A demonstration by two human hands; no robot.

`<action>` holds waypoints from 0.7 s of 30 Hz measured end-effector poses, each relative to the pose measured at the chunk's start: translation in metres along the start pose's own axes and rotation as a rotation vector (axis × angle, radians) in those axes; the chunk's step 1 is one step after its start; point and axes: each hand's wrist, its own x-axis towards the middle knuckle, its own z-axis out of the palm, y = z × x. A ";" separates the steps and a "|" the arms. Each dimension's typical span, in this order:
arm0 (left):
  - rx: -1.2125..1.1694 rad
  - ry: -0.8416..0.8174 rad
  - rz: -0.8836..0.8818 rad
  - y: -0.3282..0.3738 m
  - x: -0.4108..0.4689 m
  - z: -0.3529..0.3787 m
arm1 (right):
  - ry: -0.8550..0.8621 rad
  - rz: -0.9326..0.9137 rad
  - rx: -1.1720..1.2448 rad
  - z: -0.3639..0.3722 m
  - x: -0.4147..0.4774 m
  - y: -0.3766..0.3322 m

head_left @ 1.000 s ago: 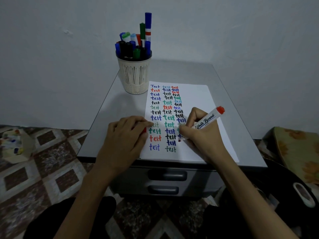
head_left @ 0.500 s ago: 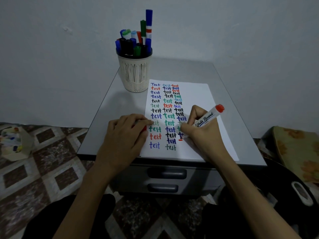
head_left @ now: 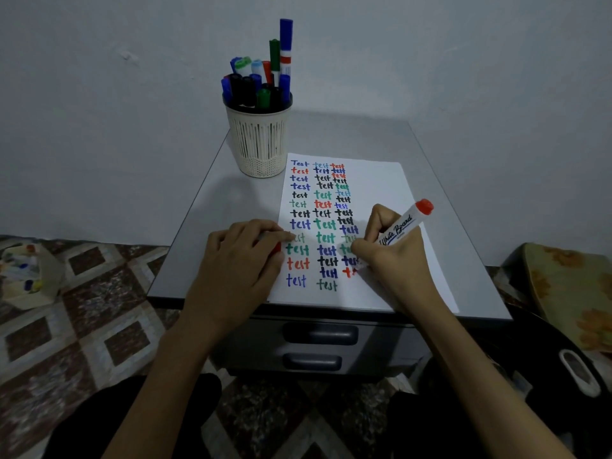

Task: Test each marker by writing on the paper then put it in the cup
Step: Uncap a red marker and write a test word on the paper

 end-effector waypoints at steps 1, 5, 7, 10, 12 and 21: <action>0.002 0.001 0.001 0.000 0.000 0.000 | -0.005 -0.001 -0.004 0.000 0.000 0.000; -0.002 0.004 -0.002 0.000 0.000 0.000 | -0.031 0.019 -0.010 0.000 0.000 -0.002; 0.002 0.002 0.001 0.000 0.000 0.000 | 0.003 0.020 -0.008 0.000 0.000 -0.002; 0.002 -0.002 0.000 -0.001 0.000 0.001 | 0.043 -0.004 0.010 -0.001 0.000 -0.003; 0.003 0.001 -0.001 -0.001 0.000 0.001 | 0.026 -0.007 0.009 -0.001 -0.001 -0.003; 0.001 0.001 -0.006 -0.001 0.000 0.002 | 0.057 0.011 0.021 -0.002 0.000 -0.004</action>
